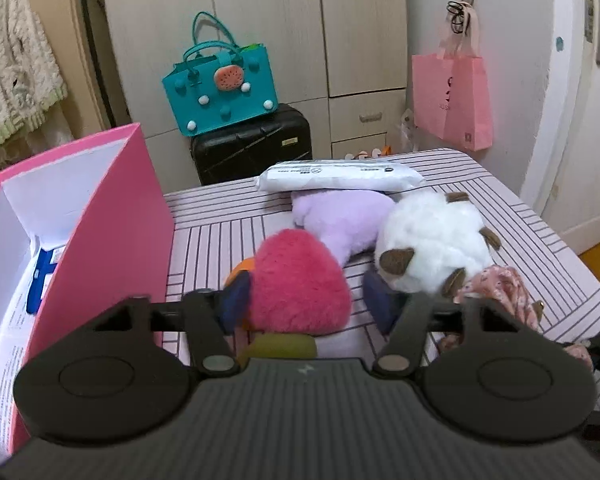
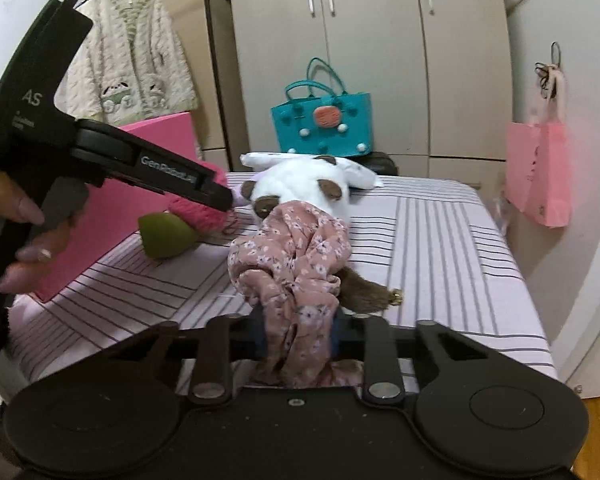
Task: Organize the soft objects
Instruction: 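Grasp the pink floral scrunchie with the right gripper while the left grasps the pink pompom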
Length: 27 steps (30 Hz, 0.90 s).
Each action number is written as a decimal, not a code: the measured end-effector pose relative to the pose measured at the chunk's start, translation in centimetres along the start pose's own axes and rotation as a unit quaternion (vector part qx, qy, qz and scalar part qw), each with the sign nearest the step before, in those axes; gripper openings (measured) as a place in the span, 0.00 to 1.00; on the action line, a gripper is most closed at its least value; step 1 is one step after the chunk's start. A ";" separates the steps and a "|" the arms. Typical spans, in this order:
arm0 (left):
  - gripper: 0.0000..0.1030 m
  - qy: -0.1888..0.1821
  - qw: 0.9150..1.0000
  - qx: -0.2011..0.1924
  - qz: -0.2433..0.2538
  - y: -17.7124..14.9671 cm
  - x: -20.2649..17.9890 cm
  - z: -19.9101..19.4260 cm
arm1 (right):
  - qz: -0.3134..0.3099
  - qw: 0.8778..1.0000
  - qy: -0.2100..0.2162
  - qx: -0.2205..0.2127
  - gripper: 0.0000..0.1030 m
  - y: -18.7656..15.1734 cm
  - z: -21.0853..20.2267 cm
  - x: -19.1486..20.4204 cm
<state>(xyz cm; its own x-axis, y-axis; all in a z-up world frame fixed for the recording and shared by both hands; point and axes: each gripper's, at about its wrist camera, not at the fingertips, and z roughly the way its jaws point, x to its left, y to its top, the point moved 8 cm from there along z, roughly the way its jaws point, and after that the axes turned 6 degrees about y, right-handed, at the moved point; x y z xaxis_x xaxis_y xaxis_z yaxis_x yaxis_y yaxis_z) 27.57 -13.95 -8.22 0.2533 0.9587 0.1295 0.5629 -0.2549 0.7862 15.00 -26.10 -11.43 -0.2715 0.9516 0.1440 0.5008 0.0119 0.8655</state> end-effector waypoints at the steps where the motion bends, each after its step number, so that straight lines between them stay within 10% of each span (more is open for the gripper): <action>1: 0.44 -0.003 1.000 0.006 -0.004 -0.1 0.1 0.1 | -0.005 1.000 -0.003 -0.001 0.26 -0.1 -0.1 0.1; 27: 0.33 -0.050 0.997 -0.024 -0.056 -0.3 1.1 -2.9 | -0.040 0.999 -0.031 -0.007 0.21 -0.2 -0.3 0.5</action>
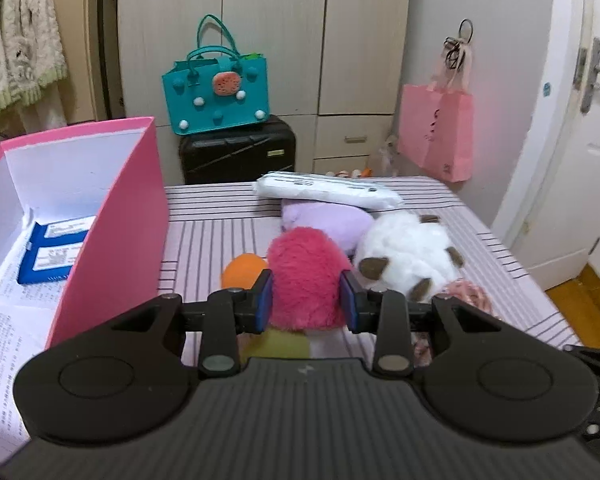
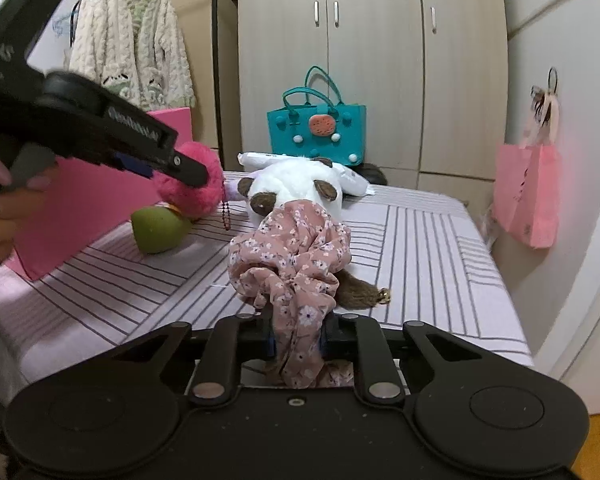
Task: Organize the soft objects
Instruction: 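Grasp the pink floral scrunchie with the right gripper while the left grasps the pink pompom, then carry the scrunchie with the right gripper while the left carries the pompom toward the box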
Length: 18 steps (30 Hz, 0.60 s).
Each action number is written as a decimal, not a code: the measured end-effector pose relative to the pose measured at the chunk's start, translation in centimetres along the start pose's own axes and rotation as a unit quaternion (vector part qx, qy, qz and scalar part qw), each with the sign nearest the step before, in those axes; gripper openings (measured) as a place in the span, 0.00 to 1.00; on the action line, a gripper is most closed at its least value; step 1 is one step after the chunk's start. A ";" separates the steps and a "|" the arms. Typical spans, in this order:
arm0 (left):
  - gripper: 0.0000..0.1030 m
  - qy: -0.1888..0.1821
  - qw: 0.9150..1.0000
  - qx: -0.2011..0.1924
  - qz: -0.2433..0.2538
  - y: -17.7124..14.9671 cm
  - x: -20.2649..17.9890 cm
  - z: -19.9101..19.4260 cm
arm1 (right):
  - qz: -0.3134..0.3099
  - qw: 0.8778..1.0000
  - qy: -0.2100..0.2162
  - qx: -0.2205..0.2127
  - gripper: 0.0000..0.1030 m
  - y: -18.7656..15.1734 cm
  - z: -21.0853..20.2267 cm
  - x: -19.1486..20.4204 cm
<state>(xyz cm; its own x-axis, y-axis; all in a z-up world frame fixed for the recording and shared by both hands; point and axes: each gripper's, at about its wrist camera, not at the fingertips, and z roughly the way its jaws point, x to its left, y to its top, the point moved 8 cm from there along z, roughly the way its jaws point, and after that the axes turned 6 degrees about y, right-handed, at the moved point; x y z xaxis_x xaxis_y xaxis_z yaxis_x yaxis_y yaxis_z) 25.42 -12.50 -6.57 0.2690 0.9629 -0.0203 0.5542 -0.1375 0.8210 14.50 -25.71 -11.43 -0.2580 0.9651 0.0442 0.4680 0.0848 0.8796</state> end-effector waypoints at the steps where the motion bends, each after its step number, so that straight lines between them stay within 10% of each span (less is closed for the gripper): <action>1: 0.33 -0.002 1.000 -0.002 0.000 0.0 -0.1 -0.2 | 0.001 1.000 0.000 0.000 0.21 0.0 -0.1 0.0; 18: 0.33 -0.074 0.996 0.034 -0.031 -3.0 -1.8 -3.1 | 0.058 0.998 0.011 0.002 0.21 0.6 -2.2 -2.2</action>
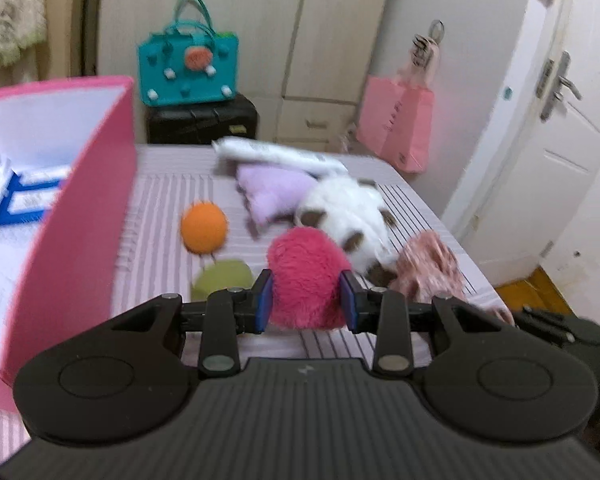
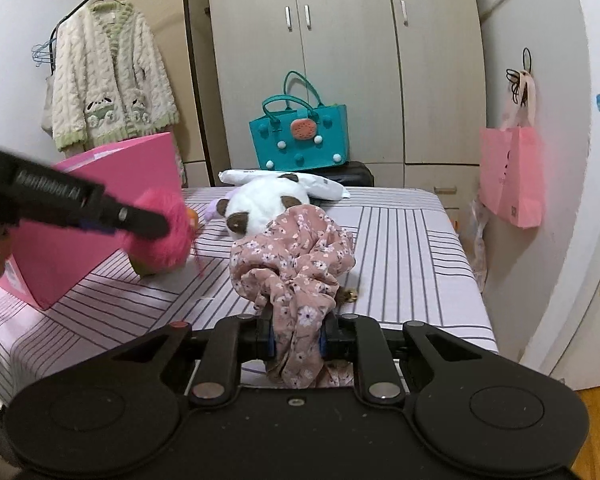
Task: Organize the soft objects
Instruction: 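Carry the scrunchie with the right gripper while the left carries the pompom toward the box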
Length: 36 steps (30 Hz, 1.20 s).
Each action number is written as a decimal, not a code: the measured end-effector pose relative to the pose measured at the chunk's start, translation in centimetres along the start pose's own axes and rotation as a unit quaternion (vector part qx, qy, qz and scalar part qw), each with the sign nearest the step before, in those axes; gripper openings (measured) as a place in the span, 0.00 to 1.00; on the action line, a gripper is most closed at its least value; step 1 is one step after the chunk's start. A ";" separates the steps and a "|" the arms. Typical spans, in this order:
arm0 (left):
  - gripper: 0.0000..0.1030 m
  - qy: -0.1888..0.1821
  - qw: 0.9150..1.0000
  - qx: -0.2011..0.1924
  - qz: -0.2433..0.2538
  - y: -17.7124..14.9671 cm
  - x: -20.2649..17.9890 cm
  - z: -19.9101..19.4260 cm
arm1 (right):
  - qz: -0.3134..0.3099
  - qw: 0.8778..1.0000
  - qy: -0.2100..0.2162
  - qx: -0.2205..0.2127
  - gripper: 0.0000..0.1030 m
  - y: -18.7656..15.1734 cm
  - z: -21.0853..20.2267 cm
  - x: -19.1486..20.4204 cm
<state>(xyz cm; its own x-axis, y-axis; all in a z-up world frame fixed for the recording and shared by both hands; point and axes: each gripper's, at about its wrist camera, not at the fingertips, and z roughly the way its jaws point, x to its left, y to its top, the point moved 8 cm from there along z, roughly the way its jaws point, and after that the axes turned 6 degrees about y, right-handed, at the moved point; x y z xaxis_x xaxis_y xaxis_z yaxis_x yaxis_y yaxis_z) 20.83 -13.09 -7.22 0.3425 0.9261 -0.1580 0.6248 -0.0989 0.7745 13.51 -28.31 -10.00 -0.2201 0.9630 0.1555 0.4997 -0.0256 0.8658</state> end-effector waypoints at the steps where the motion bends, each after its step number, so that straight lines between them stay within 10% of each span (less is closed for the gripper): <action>1: 0.33 -0.006 1.000 0.007 0.002 -0.3 -0.3 0.1 | -0.003 1.000 -0.001 0.004 0.21 -0.1 0.1 -0.1; 10: 0.34 -0.017 0.999 0.037 0.024 -2.4 -1.8 1.9 | -0.001 1.000 0.003 0.023 0.23 -0.7 0.3 -0.6; 22: 0.50 -0.019 0.998 0.045 0.031 -3.3 -2.1 3.2 | -0.011 0.999 0.025 0.030 0.56 -0.2 0.6 -0.9; 24: 0.47 -0.023 0.999 0.042 0.018 -3.4 -2.1 3.3 | -0.005 0.999 0.024 0.027 0.56 -0.2 0.8 -1.0; 27: 0.30 -0.024 0.999 0.027 0.018 -3.3 -2.2 3.4 | 0.021 0.999 0.039 0.022 0.21 0.1 0.6 -1.2; 36: 0.26 -0.025 0.999 0.018 0.025 -2.8 -1.9 2.8 | 0.019 0.996 0.080 0.046 0.17 1.2 -0.2 -0.2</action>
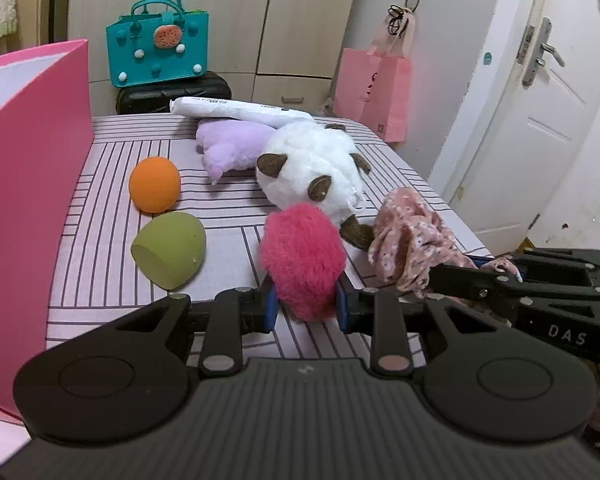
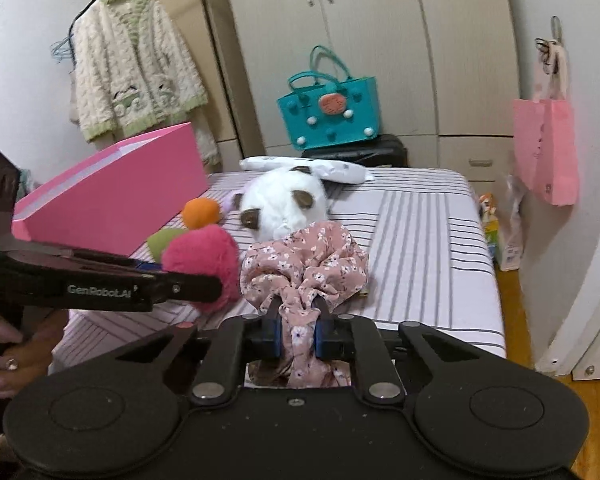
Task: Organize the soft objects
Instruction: 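Carry the scrunchie with the right gripper while the left carries the pompom toward the box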
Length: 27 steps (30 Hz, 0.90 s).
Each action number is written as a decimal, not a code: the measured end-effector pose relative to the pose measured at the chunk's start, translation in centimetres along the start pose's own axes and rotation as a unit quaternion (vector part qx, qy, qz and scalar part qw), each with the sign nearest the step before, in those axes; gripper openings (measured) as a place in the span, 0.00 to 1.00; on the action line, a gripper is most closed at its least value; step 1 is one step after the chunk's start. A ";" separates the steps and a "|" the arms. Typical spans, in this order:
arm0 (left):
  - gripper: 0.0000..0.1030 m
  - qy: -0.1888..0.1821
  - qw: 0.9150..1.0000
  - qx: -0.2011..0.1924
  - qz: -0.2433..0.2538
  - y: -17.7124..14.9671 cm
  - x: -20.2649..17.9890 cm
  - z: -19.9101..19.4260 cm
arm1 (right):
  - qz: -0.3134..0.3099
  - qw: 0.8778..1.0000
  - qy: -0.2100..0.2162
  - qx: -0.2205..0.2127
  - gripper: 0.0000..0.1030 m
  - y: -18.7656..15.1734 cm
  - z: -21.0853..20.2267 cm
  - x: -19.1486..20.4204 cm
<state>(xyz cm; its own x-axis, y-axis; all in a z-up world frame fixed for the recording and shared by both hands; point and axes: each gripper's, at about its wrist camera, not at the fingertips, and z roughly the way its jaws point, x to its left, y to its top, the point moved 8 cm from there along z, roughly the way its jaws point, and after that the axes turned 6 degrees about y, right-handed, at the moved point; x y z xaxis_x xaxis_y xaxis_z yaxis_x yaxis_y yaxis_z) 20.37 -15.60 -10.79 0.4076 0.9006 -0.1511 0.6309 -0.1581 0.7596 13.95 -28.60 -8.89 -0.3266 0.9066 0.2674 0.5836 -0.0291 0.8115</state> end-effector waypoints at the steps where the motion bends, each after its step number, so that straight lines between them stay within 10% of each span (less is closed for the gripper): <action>1: 0.26 -0.004 1.000 0.003 -0.001 0.0 0.1 -0.2 | -0.005 1.000 0.004 0.004 0.17 0.2 0.0 0.3; 27: 0.26 0.008 1.000 -0.004 0.026 1.6 5.2 -10.1 | -0.070 0.991 0.086 0.070 0.17 5.4 -1.7 7.7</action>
<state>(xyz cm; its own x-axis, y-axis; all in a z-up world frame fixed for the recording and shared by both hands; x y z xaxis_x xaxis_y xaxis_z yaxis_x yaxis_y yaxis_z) 16.81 -7.08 -3.92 0.4290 0.8977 -0.1009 0.6031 -0.2015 0.7718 13.35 -22.49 -1.53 -0.5257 0.8126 0.2517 0.6179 0.1614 0.7695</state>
